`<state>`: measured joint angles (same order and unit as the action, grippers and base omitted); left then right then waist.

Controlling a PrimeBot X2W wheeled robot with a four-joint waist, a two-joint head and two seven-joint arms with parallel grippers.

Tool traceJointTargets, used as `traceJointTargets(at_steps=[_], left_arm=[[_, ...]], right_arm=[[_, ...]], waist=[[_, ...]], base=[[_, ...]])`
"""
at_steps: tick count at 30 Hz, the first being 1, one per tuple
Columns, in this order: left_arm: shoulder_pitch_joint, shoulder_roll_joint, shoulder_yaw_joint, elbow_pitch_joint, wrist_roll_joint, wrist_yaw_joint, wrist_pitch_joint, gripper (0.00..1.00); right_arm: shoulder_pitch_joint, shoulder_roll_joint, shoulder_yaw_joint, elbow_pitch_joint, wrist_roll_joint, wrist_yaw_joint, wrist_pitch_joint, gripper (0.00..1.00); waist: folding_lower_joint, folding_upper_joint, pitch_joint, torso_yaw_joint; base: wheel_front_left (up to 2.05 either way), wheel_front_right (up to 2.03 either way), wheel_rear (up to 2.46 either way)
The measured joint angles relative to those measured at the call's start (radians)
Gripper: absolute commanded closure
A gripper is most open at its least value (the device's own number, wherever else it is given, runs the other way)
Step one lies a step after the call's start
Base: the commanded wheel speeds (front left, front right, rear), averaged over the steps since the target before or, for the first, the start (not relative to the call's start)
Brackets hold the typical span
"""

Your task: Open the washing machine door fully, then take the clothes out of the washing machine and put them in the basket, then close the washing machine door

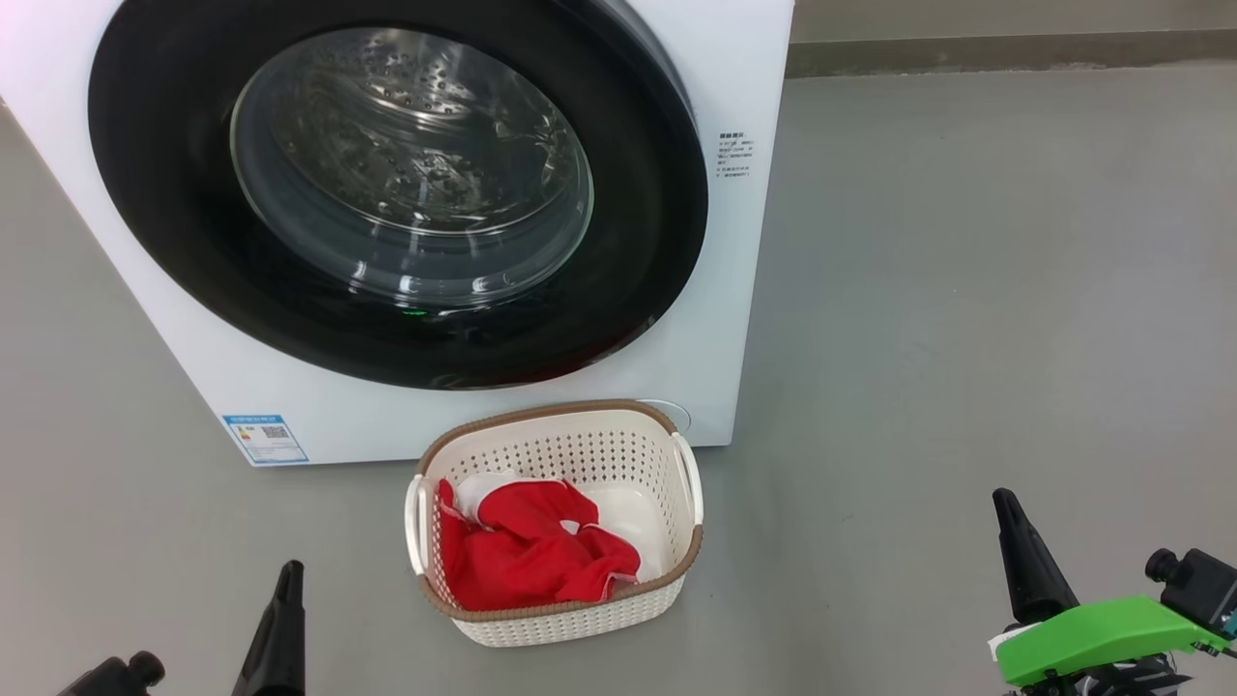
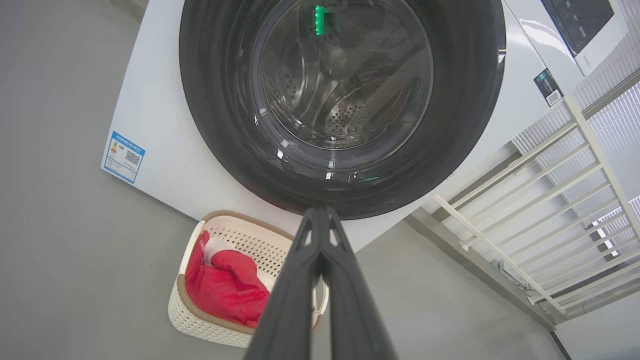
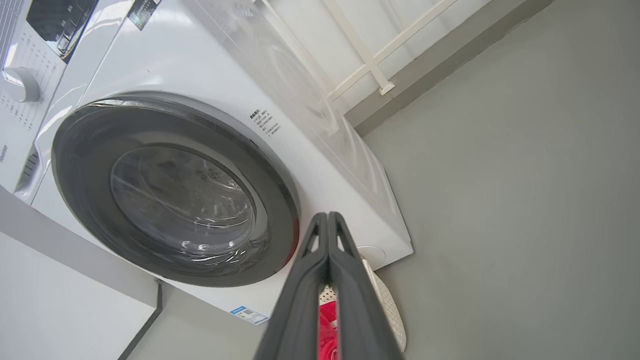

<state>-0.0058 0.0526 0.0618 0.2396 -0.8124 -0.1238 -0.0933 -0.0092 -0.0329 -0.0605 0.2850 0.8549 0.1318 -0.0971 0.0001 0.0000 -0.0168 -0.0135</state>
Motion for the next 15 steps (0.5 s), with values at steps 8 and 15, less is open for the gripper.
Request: traceJointTargets(at_steps=[8, 15], left_arm=[[0.0, 0.0, 0.002, 0.002, -0.087, 0.0, 0.023, 1.0], [-0.002, -0.002, 0.003, 0.005, -0.162, 0.0, 0.041, 1.0]], right_arm=[[-0.001, 0.0, -0.011, -0.001, 0.082, 0.0, 0.02, 1.0], [-0.009, 0.0, -0.02, -0.001, 0.151, 0.0, 0.042, 1.0]], waist=[[0.0, 0.0, 0.002, 0.001], [0.0, 0.0, 0.004, 0.003]], base=[[0.0, 0.0, 0.0], [0.0, 0.0, 0.0]])
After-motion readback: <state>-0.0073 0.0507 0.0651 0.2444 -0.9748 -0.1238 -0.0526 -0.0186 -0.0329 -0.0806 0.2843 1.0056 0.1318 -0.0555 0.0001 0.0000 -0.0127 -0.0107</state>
